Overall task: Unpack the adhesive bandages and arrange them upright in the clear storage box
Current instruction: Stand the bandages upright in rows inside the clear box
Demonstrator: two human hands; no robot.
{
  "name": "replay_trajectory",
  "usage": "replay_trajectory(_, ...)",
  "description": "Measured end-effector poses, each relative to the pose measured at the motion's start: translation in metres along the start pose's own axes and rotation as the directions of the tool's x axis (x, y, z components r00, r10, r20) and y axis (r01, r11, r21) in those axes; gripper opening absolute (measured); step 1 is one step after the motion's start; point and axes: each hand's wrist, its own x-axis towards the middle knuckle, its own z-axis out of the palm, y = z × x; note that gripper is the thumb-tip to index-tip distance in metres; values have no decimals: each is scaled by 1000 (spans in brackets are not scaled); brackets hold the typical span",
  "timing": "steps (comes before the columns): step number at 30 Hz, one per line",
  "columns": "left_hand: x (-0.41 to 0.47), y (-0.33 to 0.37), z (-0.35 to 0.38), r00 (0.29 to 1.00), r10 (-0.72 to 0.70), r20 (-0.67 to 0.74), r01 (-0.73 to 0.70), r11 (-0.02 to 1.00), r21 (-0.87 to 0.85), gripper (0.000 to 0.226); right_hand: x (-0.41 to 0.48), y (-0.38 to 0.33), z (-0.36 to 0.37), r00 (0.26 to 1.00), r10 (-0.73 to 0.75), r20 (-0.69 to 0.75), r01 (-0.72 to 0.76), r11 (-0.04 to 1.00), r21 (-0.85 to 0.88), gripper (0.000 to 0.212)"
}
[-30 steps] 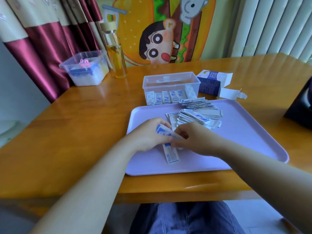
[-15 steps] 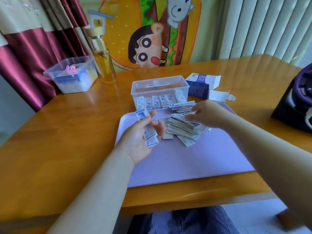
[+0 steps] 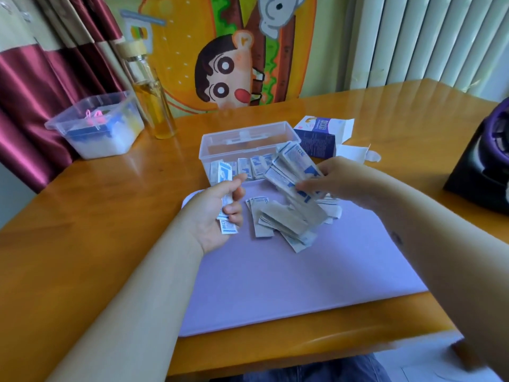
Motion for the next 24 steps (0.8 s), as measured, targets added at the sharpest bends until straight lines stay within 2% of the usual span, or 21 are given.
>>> replay_trajectory(3, 9, 8, 6, 997, 75, 2, -74, 977, 198, 20, 6, -4, 13, 988, -34, 151, -21, 938, 346, 33)
replay_trajectory(5, 15, 12, 7, 994, 102, 43, -110, 959, 263, 15, 12, -10, 27, 967, -77, 245, -49, 881, 471, 18)
replay_trajectory(7, 21, 12, 6, 991, 122, 57, -133, 947, 292, 13, 18, -17, 39, 953, -109, 284, -33, 890, 454, 16)
replay_trajectory(11, 35, 13, -10, 987, 162, 8, -155, 927, 340, 10, 34, -28, 47, 965, -140, 222, 123, 988, 90, 39)
replay_trajectory(13, 39, 12, -18, 987, 157, 23, -153, 905, 397, 6, 39, -30, 50, 970, -177, 168, 174, 984, 32, 48)
replay_trajectory(15, 42, 7, -22, 989, 135, 63, -149, 889, 432, 9, 41, -26, 53, 973, -200, 112, 194, 979, 65, 50)
replay_trajectory(19, 45, 1, -28, 985, 139, 106, -170, 903, 394, 19, 40, -16, 57, 984, -145, 101, 114, 957, 267, 14)
replay_trajectory(21, 44, 2, -29, 978, 201, 55, -207, 897, 391, 13, 39, -14, 56, 981, -150, 123, 104, 942, 320, 7)
replay_trajectory(24, 43, 6, -31, 927, 373, -41, -314, 831, 459, 12, 39, -14, 55, 972, -194, 129, 146, 939, 311, 14)
